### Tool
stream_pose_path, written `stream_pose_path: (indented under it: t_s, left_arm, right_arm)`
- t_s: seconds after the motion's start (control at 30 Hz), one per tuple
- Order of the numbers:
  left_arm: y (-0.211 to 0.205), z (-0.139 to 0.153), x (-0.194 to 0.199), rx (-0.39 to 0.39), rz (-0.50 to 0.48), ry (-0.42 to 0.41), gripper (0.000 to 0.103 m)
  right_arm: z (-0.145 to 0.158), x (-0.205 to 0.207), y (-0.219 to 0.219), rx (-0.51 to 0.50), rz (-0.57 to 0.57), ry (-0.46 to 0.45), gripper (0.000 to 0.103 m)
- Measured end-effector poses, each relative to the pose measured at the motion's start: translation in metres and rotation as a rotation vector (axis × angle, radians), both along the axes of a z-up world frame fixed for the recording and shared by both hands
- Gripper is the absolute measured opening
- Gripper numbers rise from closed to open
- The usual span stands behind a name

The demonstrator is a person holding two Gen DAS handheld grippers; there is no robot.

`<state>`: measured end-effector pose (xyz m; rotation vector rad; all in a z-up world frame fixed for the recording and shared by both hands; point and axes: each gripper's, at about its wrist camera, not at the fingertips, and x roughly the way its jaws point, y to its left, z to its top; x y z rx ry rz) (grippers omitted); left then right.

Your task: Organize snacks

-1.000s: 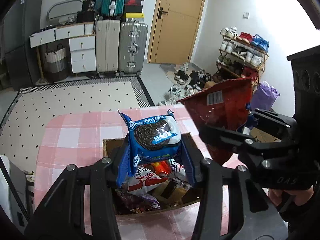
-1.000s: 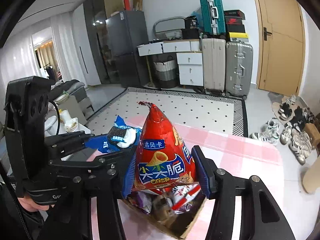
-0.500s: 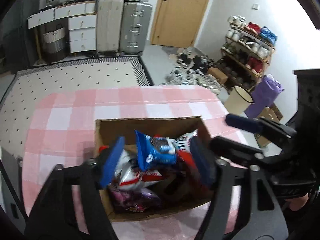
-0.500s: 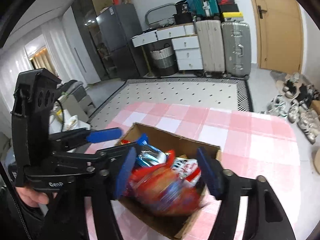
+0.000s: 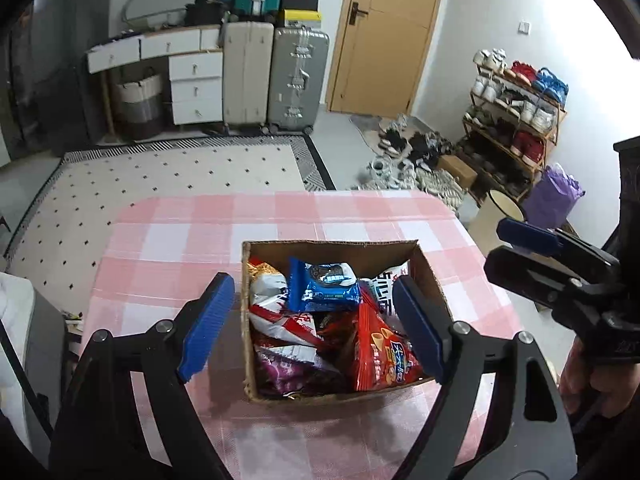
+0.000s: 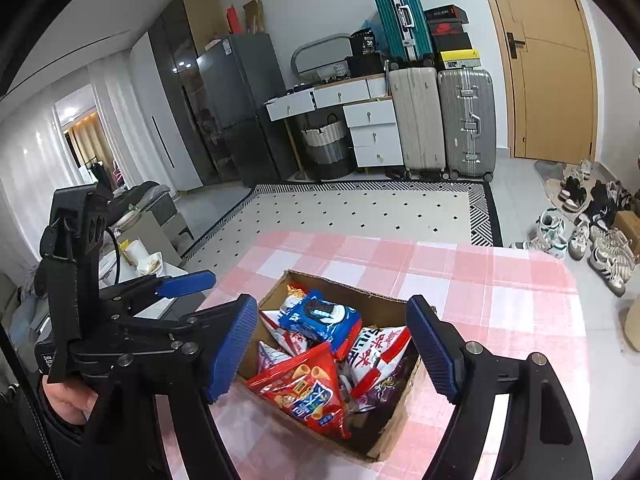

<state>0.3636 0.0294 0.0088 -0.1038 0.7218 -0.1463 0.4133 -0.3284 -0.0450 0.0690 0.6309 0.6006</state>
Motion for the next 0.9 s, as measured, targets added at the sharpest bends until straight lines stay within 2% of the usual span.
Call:
stream_pose_path:
  t_s: [0.37, 0.57, 0.9]
  left_arm:
    - [-0.008, 0.035, -0.068, 0.037, 0.008, -0.091, 0.086]
    - [-0.011, 0.048, -0.118, 0.051, 0.012, -0.148, 0.101]
    - [-0.019, 0.054, -0.193, 0.083, 0.008, -0.186, 0.102]
  right_arm:
    - [0.023, -0.062, -0.009, 0.002, -0.009, -0.102, 0.093]
    - [0.034, -0.105, -0.015, 0.016, -0.020, -0.165, 0.097]
    - [0.030, -0.170, -0.032, 0.016, -0.053, -0.199, 0.099]
